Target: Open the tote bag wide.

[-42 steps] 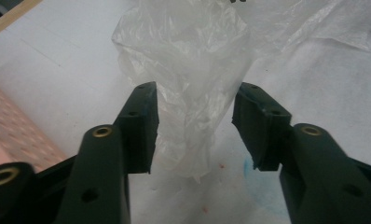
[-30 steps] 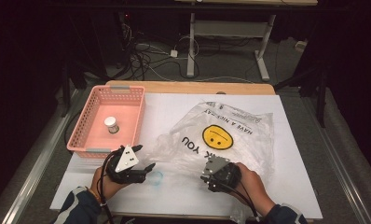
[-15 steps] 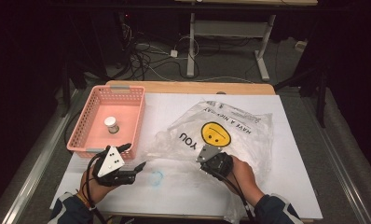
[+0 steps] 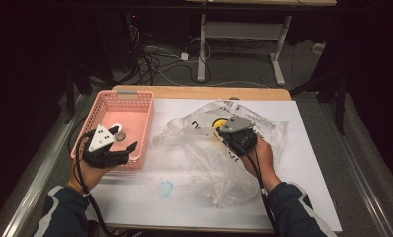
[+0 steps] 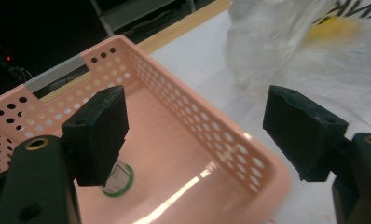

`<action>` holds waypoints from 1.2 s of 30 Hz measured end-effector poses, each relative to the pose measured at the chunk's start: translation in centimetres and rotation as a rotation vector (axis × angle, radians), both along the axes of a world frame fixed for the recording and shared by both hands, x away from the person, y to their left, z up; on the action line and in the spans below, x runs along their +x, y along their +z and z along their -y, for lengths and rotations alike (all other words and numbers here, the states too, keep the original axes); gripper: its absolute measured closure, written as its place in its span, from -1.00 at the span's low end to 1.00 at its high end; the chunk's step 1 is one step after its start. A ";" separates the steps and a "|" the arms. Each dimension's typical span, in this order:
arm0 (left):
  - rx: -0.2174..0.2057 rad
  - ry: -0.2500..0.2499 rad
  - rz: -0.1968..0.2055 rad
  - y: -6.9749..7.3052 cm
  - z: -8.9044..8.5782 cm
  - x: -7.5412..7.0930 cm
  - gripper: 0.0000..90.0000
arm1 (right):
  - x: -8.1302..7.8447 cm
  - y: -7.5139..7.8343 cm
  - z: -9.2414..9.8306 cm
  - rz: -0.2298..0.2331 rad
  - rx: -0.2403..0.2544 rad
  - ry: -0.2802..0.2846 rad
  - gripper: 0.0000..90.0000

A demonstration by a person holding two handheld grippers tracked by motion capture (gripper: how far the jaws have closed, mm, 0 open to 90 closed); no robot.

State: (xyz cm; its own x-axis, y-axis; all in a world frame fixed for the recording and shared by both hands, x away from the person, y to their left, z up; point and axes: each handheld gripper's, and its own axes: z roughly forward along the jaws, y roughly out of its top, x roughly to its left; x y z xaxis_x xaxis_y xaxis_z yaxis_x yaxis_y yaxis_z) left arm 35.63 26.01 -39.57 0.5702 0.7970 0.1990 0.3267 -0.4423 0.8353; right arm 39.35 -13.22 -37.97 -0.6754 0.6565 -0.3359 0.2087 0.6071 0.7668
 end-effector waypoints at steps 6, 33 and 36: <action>0.108 0.064 -0.129 -0.4 -1.1 4.8 -0.51 | 0.4 1.2 0.5 0.024 0.038 -0.012 1.00; 0.301 0.121 -0.441 -3.6 -2.8 11.5 0.07 | 1.0 1.3 0.8 0.014 0.053 -0.002 1.00; 0.306 0.115 -0.438 -3.6 -2.7 11.5 0.07 | 1.1 1.3 0.9 0.013 0.057 -0.001 1.00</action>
State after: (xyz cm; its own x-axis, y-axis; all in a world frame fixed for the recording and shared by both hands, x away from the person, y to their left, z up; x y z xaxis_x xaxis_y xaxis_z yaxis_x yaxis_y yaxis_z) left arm 47.14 28.72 -43.14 0.5642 0.8023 0.1949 0.6759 -0.5844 0.4491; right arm 40.41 -14.14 -36.66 -0.6705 0.6755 -0.3070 0.1988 0.5621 0.8028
